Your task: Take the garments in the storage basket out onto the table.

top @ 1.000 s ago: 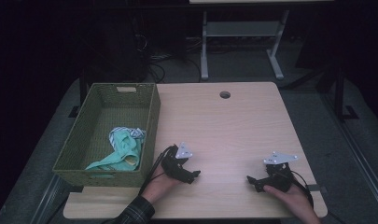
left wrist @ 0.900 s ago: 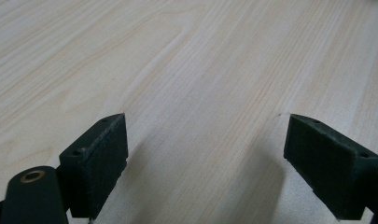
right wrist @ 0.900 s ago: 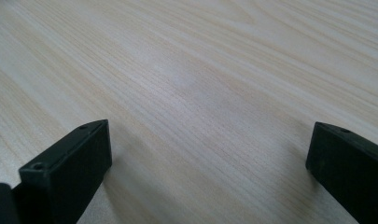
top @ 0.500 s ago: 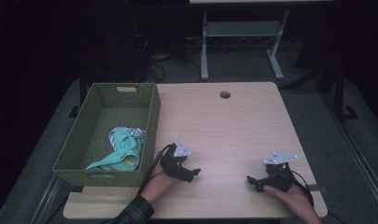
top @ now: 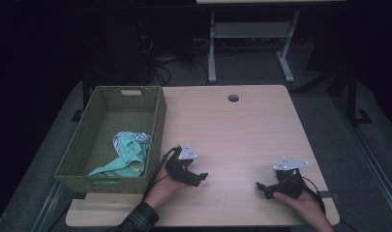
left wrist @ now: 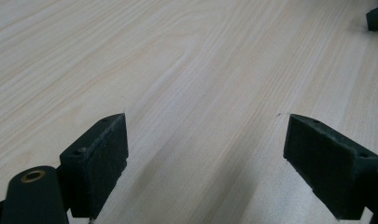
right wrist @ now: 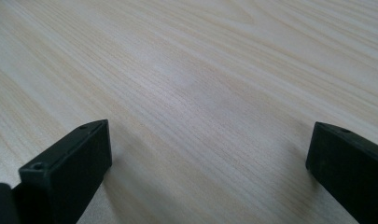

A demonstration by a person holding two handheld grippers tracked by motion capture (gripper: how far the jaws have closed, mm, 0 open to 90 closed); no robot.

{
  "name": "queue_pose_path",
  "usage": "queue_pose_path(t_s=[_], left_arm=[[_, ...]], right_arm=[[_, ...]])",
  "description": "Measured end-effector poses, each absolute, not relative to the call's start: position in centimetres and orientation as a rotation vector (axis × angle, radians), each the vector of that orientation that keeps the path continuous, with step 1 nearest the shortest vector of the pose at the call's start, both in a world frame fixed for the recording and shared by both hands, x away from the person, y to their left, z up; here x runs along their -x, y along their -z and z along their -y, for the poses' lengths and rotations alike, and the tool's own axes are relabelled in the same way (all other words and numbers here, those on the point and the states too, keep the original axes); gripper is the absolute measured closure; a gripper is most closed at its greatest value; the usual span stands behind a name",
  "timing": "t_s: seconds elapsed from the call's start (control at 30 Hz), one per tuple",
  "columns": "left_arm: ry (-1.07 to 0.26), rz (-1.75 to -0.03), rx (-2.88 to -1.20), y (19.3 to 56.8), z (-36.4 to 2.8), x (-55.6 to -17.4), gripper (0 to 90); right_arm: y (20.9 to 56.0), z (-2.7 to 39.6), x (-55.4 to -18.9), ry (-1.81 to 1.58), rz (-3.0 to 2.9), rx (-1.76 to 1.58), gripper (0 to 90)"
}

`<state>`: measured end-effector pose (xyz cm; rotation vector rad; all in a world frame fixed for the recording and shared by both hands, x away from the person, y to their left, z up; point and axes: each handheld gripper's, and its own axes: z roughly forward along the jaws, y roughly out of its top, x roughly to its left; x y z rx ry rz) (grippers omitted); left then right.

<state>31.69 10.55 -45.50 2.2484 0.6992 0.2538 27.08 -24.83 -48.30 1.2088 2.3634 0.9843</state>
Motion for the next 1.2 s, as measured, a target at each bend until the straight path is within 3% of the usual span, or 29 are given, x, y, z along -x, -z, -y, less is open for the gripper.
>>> queue_pose_path(t_s=[1.2], left_arm=[[-0.249,-0.703,-2.244,44.2,-10.6,-32.1,13.3]], right_arm=[[48.3,24.8,-27.1,-0.986,-2.362,-1.21,0.0]])
